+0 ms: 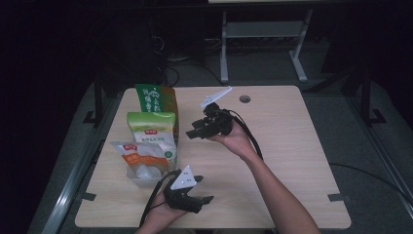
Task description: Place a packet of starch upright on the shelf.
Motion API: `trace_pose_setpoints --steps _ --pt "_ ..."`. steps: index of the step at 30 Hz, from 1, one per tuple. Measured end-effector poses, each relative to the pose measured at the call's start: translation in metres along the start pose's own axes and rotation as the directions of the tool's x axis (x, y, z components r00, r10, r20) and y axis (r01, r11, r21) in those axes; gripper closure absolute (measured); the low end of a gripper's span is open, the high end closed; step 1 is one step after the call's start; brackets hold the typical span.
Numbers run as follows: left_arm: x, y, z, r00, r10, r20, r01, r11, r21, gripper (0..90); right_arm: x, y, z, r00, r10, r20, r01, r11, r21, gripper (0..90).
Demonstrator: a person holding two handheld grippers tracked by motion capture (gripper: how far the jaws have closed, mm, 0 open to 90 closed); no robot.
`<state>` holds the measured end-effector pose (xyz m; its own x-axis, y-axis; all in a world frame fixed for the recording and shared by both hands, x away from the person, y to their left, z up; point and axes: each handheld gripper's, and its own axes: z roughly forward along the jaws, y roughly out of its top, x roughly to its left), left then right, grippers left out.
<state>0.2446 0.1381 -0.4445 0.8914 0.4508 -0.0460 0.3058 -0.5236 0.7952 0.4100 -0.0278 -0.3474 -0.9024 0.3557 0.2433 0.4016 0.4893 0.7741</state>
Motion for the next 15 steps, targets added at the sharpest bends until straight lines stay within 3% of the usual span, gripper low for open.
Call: trace_pose_setpoints --steps 15 --pt "0.001 0.0 0.0 1.0 -0.009 0.001 0.009 1.0 -0.003 26.4 -0.005 -0.01 -0.021 0.9991 0.021 0.036 -0.022 1.0 0.015 35.9"
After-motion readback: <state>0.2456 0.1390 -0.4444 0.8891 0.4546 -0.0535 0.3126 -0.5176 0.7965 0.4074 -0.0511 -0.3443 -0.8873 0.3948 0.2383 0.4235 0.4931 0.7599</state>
